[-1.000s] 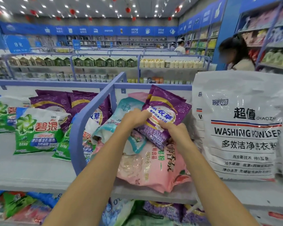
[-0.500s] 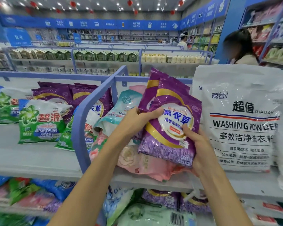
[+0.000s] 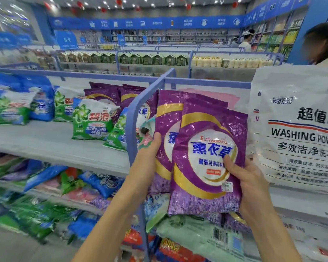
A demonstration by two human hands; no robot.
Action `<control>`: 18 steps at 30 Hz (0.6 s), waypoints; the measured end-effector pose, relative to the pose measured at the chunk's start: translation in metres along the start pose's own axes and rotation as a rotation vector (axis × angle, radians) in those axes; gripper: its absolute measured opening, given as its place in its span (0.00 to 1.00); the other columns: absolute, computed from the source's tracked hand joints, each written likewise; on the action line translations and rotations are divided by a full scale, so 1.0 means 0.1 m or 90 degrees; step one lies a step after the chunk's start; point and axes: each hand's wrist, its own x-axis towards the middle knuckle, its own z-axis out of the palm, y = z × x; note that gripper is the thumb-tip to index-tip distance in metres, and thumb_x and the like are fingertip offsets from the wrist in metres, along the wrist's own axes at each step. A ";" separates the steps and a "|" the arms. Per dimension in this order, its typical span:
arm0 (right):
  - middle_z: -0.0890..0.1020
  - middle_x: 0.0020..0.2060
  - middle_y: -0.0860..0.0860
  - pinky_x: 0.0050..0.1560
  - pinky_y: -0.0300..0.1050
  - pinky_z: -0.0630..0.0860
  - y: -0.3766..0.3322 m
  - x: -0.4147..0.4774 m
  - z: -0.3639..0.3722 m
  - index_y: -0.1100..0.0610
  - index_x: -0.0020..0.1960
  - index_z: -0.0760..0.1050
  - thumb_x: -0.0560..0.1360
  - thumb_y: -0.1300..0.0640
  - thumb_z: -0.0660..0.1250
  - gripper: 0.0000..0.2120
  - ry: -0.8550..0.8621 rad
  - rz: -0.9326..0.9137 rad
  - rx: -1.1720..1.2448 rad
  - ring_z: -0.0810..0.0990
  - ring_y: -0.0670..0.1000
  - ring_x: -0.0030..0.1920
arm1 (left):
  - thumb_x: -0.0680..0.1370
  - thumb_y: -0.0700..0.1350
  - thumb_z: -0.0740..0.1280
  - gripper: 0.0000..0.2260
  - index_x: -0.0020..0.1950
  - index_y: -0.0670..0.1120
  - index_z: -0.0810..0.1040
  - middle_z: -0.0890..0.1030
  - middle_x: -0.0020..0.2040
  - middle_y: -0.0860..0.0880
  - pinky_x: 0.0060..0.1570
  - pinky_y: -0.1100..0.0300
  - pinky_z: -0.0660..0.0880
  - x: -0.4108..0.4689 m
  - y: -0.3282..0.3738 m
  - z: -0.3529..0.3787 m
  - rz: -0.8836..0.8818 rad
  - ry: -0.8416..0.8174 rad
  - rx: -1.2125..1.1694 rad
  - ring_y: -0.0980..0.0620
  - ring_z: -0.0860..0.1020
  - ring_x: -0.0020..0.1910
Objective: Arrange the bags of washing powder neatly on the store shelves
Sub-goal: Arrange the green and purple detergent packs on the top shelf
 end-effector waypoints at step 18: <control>0.86 0.54 0.60 0.53 0.58 0.84 1.07 -0.95 2.07 0.59 0.64 0.79 0.71 0.61 0.73 0.20 -0.061 0.074 0.037 0.86 0.63 0.54 | 0.81 0.66 0.57 0.23 0.53 0.56 0.88 0.87 0.53 0.48 0.64 0.41 0.76 -0.68 -0.11 -2.42 -0.033 0.106 -0.088 0.46 0.86 0.53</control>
